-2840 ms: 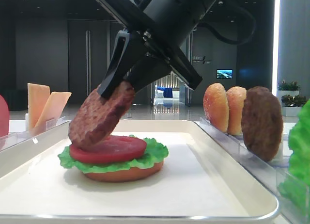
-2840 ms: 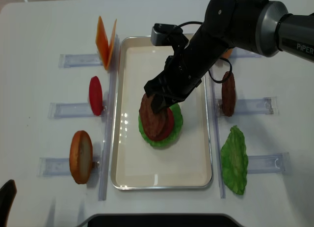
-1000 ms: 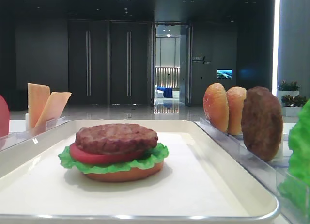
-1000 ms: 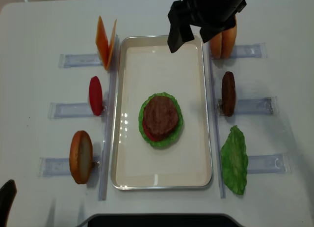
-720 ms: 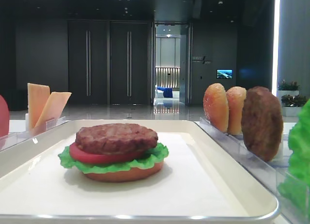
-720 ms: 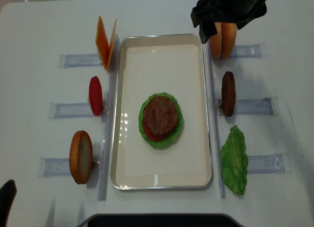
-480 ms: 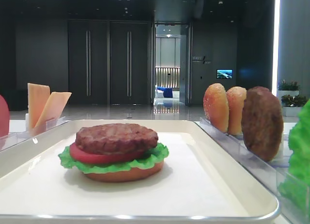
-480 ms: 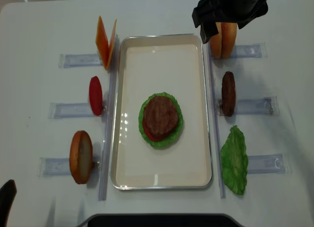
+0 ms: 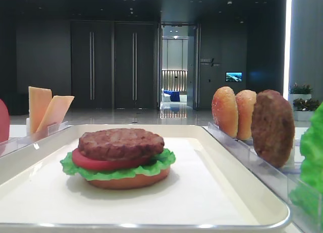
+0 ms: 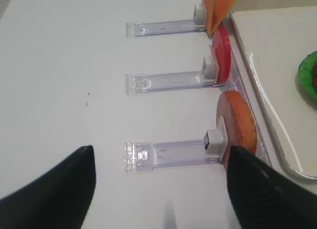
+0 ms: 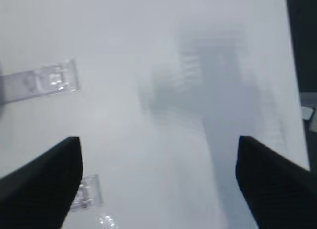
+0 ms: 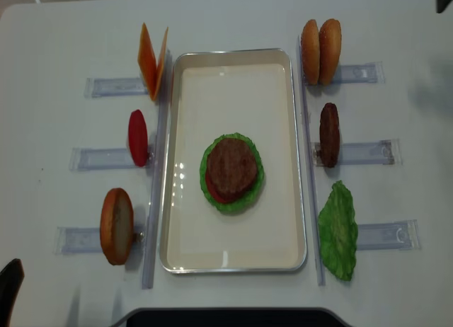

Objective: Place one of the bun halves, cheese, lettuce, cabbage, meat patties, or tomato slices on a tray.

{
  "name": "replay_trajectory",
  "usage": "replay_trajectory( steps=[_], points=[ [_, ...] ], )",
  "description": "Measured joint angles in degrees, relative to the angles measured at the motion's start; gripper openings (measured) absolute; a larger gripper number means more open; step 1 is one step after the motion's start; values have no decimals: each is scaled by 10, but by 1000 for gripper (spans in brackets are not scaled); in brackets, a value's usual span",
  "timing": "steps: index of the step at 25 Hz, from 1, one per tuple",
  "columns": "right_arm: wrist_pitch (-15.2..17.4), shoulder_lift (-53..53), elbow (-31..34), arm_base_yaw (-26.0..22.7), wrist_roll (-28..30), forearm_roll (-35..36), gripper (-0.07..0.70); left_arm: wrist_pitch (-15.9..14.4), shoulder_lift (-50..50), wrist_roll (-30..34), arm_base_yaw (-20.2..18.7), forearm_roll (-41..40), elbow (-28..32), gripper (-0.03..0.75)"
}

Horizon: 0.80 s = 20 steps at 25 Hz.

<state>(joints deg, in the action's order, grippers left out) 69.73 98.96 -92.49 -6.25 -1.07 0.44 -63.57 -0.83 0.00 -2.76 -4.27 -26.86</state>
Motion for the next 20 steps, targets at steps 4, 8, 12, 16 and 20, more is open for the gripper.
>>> replay_trajectory(
  steps=[4,8,12,16,20],
  points=[
    [0,-14,11,-59,11,-4,594,0,0,0,0,0,0,629],
    [0,-64,57,-64,11,-4,594,0,0,0,0,0,0,612],
    [-1,-162,166,-64,22,-4,587,0,0,0,0,0,0,579],
    [0,-298,298,-64,25,-4,566,0,0,0,0,0,0,559],
    [3,-441,417,-64,25,-4,560,0,0,0,0,0,0,556]
  ],
)
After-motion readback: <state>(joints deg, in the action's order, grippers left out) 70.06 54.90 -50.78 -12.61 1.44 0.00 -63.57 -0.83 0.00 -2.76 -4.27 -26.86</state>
